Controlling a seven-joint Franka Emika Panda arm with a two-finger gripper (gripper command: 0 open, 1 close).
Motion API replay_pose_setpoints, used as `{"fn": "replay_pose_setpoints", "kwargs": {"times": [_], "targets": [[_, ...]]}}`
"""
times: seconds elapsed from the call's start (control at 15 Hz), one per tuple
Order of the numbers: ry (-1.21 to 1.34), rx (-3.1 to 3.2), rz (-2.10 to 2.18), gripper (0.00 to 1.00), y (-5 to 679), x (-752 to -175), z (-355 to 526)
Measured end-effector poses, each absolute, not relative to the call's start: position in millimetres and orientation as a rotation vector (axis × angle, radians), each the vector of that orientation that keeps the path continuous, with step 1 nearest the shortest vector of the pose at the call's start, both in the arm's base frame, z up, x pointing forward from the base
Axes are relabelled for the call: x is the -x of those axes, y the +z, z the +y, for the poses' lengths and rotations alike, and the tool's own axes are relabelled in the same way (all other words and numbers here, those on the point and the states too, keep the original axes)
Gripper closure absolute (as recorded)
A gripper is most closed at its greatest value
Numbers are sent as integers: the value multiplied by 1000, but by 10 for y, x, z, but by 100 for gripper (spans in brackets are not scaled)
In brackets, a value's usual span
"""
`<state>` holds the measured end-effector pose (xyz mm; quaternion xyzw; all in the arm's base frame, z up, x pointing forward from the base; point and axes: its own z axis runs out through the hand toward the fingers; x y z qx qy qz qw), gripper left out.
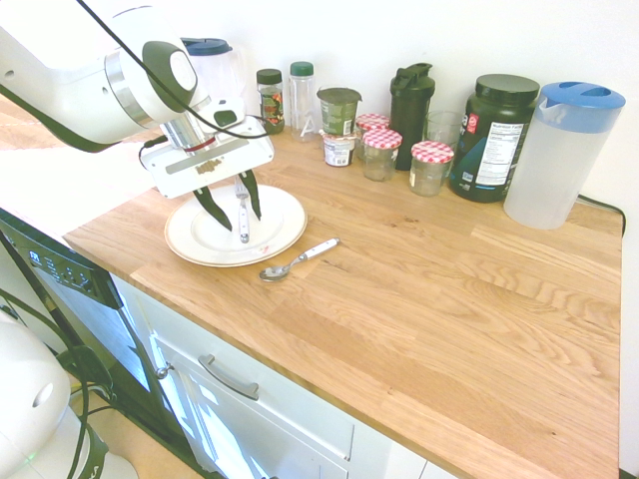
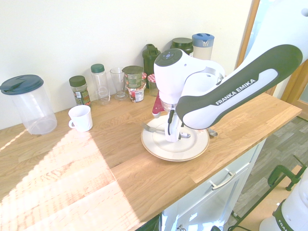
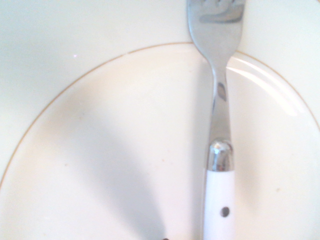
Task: Put the fork into the plate
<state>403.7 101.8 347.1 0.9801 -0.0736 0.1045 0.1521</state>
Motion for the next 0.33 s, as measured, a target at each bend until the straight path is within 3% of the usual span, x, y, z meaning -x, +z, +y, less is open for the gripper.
{"fn": "replay_pose_setpoints", "kwargs": {"times": [0.33], "targets": [[366, -2866, -195, 0, 3748, -3794, 792]]}}
